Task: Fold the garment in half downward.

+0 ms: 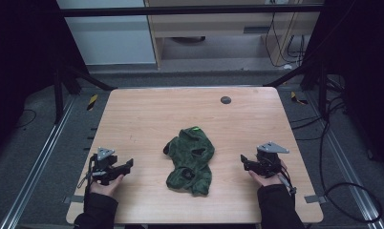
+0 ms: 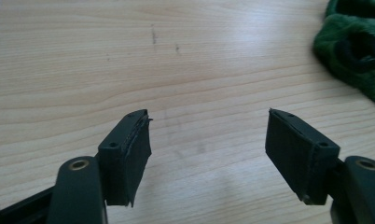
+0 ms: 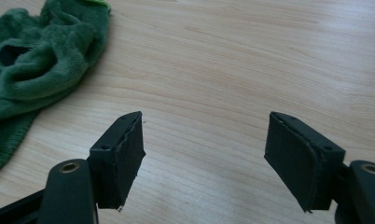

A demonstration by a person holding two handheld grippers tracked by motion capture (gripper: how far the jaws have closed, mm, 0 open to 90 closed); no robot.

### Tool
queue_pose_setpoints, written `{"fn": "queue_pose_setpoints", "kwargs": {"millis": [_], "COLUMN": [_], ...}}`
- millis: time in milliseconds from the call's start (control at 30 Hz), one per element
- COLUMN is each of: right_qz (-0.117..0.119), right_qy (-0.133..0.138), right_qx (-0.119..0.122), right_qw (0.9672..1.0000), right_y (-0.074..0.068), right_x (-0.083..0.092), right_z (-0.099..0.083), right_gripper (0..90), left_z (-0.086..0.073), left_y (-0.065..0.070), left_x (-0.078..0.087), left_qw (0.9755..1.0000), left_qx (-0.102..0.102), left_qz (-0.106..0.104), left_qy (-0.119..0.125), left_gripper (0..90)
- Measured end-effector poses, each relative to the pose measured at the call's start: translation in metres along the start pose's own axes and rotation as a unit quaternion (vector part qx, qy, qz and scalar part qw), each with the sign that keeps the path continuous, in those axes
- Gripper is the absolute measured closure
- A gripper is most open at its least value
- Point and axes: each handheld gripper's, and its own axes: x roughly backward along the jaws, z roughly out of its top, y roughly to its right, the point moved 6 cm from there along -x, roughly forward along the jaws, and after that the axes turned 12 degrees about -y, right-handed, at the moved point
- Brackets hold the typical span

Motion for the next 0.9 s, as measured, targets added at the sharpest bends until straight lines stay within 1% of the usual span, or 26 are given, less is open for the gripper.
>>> {"fn": "queue_pose_setpoints", "kwargs": {"millis": [67, 100, 133, 167, 200, 233, 300, 400, 500, 533, 600, 700, 733, 833, 900], "right_qz": [0.005, 0.005, 0.012, 0.012, 0.019, 0.019, 0.024, 0.025, 0.032, 0.035, 0.042, 0.043, 0.050, 0.053, 0.056], "right_qy": [0.003, 0.003, 0.008, 0.008, 0.012, 0.012, 0.014, 0.018, 0.021, 0.023, 0.022, 0.019, 0.021, 0.023, 0.026], "right_qx": [0.004, 0.004, 0.008, 0.008, 0.005, 0.005, 0.009, 0.015, 0.018, 0.025, 0.025, 0.025, 0.028, 0.035, 0.034], "right_qw": [1.0000, 1.0000, 0.9999, 0.9999, 0.9997, 0.9997, 0.9996, 0.9994, 0.9991, 0.9988, 0.9986, 0.9986, 0.9981, 0.9977, 0.9975], "right_y": [-0.002, -0.002, -0.004, -0.004, -0.007, -0.007, -0.011, -0.016, -0.019, -0.022, -0.025, -0.028, -0.032, -0.034, -0.035], "right_x": [0.001, 0.001, 0.005, 0.005, 0.008, 0.008, 0.010, 0.013, 0.015, 0.016, 0.017, 0.018, 0.020, 0.022, 0.022], "right_z": [0.001, 0.001, 0.002, 0.002, 0.003, 0.003, 0.005, 0.008, 0.011, 0.014, 0.016, 0.019, 0.023, 0.028, 0.033], "right_gripper": [28.2, 28.2, 28.3, 28.3, 28.1, 28.1, 27.5, 27.5, 27.6, 28.9, 30.6, 31.8, 33.4, 35.3, 36.6], "left_z": [0.001, 0.001, 0.002, 0.002, 0.002, 0.002, 0.003, 0.005, 0.007, 0.009, 0.012, 0.015, 0.017, 0.020, 0.026], "left_y": [0.005, 0.005, 0.010, 0.010, 0.015, 0.015, 0.020, 0.026, 0.028, 0.030, 0.031, 0.032, 0.033, 0.034, 0.035], "left_x": [0.001, 0.001, 0.002, 0.002, 0.002, 0.002, 0.002, 0.002, 0.003, 0.003, 0.003, 0.003, 0.004, 0.004, 0.006], "left_qw": [1.0000, 1.0000, 0.9999, 0.9999, 0.9996, 0.9996, 0.9993, 0.9984, 0.9981, 0.9978, 0.9975, 0.9972, 0.9969, 0.9966, 0.9962], "left_qx": [-0.005, -0.005, -0.009, -0.009, -0.016, -0.016, -0.024, -0.037, -0.040, -0.043, -0.046, -0.047, -0.051, -0.055, -0.057], "left_qz": [-0.006, -0.006, -0.013, -0.013, -0.023, -0.023, -0.030, -0.042, -0.046, -0.049, -0.052, -0.057, -0.059, -0.061, -0.065], "left_qy": [0.003, 0.003, 0.006, 0.006, 0.006, 0.006, 0.005, 0.006, 0.007, 0.007, 0.008, 0.008, 0.009, 0.009, 0.013], "left_gripper": [32.1, 32.7, 33.3, 33.8, 34.1, 34.1, 34.2, 34.6, 35.5, 35.9, 36.5, 37.1, 37.3, 37.3, 37.5]}}
